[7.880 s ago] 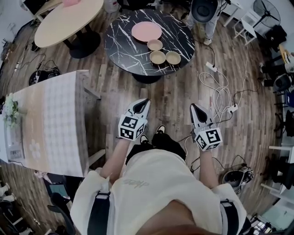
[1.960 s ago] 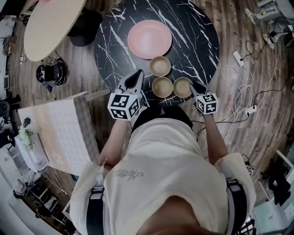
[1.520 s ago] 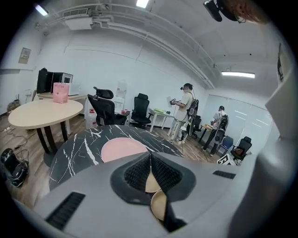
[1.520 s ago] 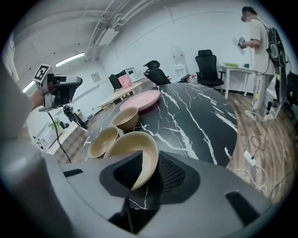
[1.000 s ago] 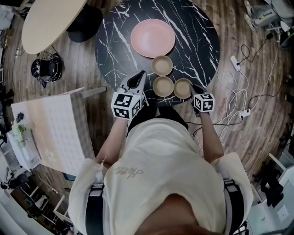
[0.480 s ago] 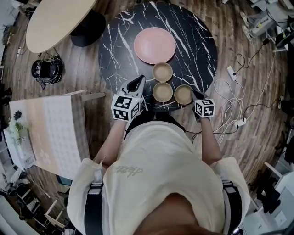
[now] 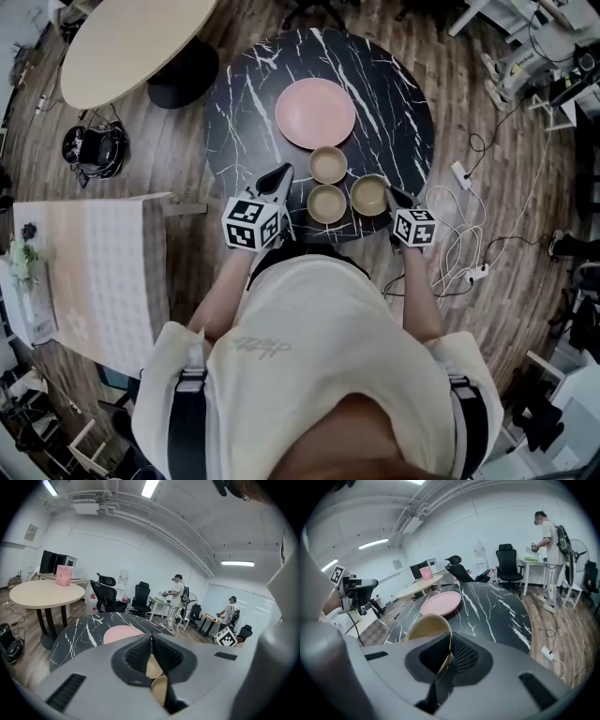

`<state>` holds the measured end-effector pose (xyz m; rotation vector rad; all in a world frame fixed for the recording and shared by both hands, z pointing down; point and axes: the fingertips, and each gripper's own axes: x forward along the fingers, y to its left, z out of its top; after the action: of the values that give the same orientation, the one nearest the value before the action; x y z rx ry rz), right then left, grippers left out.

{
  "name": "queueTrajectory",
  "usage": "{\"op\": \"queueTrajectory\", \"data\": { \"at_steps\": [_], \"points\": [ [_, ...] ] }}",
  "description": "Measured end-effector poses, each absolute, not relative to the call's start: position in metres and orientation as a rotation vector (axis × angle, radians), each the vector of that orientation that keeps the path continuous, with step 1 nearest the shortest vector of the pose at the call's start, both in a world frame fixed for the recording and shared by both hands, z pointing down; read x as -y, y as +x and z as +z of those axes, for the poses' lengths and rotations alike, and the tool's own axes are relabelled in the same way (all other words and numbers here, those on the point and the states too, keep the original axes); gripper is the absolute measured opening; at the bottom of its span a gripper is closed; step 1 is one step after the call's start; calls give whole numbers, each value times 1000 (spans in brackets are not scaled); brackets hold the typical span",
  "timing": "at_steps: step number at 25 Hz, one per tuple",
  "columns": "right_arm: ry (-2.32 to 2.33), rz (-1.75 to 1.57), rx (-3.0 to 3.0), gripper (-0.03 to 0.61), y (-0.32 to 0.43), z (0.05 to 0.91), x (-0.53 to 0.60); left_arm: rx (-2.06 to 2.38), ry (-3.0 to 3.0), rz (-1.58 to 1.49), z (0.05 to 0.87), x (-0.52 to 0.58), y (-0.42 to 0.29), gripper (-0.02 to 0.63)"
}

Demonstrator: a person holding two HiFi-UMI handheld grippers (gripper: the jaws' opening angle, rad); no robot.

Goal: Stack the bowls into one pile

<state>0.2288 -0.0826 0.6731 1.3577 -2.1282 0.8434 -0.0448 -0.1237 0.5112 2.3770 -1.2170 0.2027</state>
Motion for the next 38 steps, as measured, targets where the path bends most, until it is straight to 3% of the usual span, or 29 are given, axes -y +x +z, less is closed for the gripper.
{"op": "queueTrajectory", "data": {
  "at_steps": [15, 38],
  "points": [
    [1268, 758, 2251, 23, 186, 637, 129, 1347, 2400, 164, 484, 125, -63, 20],
    [1041, 754, 2318, 23, 126, 667, 169, 1527, 2225, 166, 493, 113, -103, 20]
  ]
}}
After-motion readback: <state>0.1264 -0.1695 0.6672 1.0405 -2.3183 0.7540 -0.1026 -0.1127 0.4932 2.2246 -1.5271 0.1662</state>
